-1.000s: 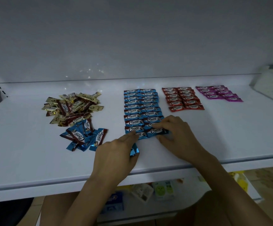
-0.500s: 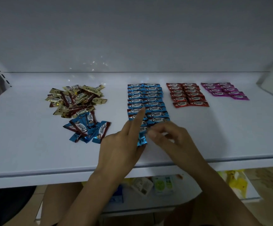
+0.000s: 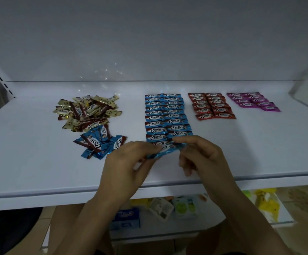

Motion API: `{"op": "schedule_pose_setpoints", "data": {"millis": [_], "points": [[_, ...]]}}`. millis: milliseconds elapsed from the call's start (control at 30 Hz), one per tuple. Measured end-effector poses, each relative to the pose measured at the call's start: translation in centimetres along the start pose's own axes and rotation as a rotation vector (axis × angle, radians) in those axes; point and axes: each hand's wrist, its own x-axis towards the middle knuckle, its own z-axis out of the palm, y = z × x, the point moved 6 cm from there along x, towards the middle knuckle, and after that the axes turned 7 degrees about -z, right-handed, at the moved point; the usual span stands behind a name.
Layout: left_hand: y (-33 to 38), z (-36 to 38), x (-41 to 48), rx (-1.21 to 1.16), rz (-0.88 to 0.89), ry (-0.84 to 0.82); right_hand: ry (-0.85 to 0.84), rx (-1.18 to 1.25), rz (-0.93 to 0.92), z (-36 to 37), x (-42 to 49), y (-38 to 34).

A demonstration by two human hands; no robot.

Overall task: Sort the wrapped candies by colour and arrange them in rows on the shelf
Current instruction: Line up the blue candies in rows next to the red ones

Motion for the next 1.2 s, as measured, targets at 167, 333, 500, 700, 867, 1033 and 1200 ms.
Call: {"op": "schedule_pose_setpoints", "data": {"millis": [167,333,500,700,867,1033,1200], "points": [[1.5,-0.4,-1.3,0.351,0.372,0.177,-0.048,0.057,-0.015,0.7,-0.1,-0.8],[1.3,-0.1,-1.4,0.298,0.330,0.131,0.008,0.051,-0.046,0.6,-0.1,-1.3],[1.1,0.0,-1.6,0.250,0.292,0.138,0.037,0.088,0.023,0.7,0.1,-0.9],[0.8,0.1,-1.4,0.367,0.305,0.144,0.021,-0.097,0.046,0.4,0.4,-0.1],[-0.8,1.6,-0.8,0.482,0.181,-0.136,-0.015,-0.769,-0.091,-0.3,0.3,1.3],[-1.7,1.4,-0.8,0.448,0.042,-0.256,-0.037,-0.950,-0.156,-0.1,0.9,1.8],[-2.1,1.3,-0.7,0.480,0.005,-0.235,-0.032,-0.927,-0.127,-0.1,1.4,2.5]]}}
